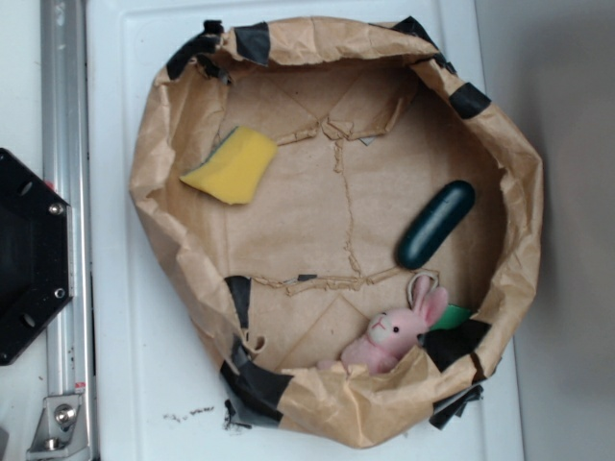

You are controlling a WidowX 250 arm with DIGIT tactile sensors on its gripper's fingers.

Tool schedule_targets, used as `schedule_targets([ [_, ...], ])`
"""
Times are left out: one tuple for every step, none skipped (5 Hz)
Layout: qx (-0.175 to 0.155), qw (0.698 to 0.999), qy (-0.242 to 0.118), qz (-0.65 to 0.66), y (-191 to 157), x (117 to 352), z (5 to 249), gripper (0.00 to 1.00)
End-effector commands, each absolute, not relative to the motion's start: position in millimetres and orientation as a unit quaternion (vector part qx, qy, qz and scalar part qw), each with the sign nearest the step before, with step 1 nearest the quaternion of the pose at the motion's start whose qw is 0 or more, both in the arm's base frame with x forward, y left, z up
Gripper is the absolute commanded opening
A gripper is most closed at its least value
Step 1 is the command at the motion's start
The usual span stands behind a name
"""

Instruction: Grab the green sponge.

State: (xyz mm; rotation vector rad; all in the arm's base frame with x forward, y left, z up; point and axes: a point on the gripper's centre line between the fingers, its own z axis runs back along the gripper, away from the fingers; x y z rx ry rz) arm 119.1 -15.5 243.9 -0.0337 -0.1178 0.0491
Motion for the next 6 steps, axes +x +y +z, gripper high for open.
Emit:
schedule_targets([
  [-0.017,0.998,-0.059,0.025,-16,119,244,1.00],
  [0.022,0.995,-0.060,0.082,11,154,227,1.00],
  [0.019,0.977,-0.097,0.187,24,199,219,1.00],
  [0.029,0.956,-0.063,0.285,35,229,176,1.00],
  [0.043,0.953,-0.060,0.295,49,233,126,1.00],
  [0.007,0.967,-0.004,0.255,43,233,73,1.00],
])
